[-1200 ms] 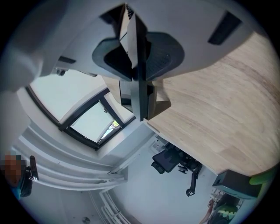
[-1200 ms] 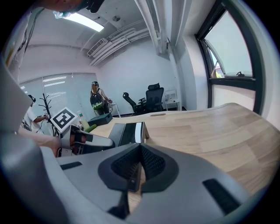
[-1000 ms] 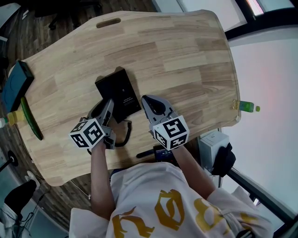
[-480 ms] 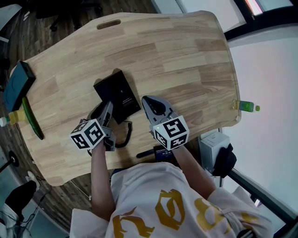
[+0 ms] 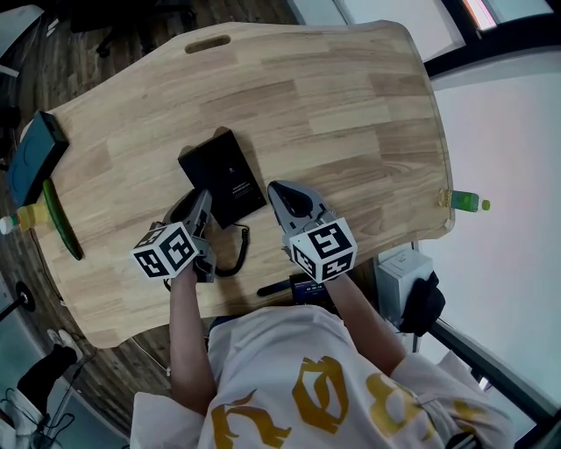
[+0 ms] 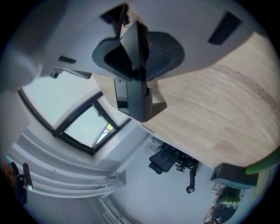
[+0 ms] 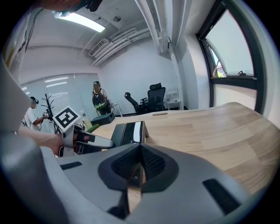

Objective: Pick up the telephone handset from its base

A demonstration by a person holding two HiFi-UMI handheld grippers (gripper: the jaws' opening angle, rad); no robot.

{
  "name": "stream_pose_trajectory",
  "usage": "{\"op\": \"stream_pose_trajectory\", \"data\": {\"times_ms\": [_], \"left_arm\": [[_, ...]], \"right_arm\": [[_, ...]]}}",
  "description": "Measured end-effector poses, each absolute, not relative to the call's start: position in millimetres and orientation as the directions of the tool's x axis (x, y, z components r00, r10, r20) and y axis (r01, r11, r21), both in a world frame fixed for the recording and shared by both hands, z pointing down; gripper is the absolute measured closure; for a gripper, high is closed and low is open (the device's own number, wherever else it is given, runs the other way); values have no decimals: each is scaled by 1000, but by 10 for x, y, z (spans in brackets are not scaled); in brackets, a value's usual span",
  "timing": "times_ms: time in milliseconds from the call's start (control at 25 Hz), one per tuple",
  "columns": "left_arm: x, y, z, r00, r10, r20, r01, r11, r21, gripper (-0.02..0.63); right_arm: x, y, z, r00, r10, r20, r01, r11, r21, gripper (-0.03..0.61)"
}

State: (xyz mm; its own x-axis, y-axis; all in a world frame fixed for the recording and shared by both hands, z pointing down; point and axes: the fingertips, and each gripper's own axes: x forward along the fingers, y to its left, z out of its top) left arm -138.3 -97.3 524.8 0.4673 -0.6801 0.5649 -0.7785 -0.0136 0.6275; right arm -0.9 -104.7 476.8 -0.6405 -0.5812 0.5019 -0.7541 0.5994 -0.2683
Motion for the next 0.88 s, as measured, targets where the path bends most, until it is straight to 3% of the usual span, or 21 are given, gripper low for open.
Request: {"op": "stream_pose_trajectory", "data": {"times_ms": [240, 480, 680, 800, 880], "left_arm": [[-1332, -1012, 5253, 441, -660, 608, -844, -76, 530, 483], [-1391, -942, 5181, 348, -661, 665, -917, -95, 386, 531], [-1386, -979, 5159, 431, -668, 606, -847, -69, 527, 534], [-1326, -983, 5098, 496, -672, 551, -796, -98, 597, 462], [-1303, -966, 5075, 511, -661, 550, -796, -121, 594, 451]], "right_arm": [[-41, -1018, 4782, -644, -576, 505, -750, 604, -268, 574], [11, -1026, 4789, -637, -580, 508, -756, 599, -264, 574], [14, -1033, 4811, -635, -579, 512, -758, 595, -268, 574], [-1, -1019, 4823, -638, -573, 514, -755, 598, -270, 574], [-2, -1011, 4820, -639, -573, 513, -754, 598, -271, 574]]}}
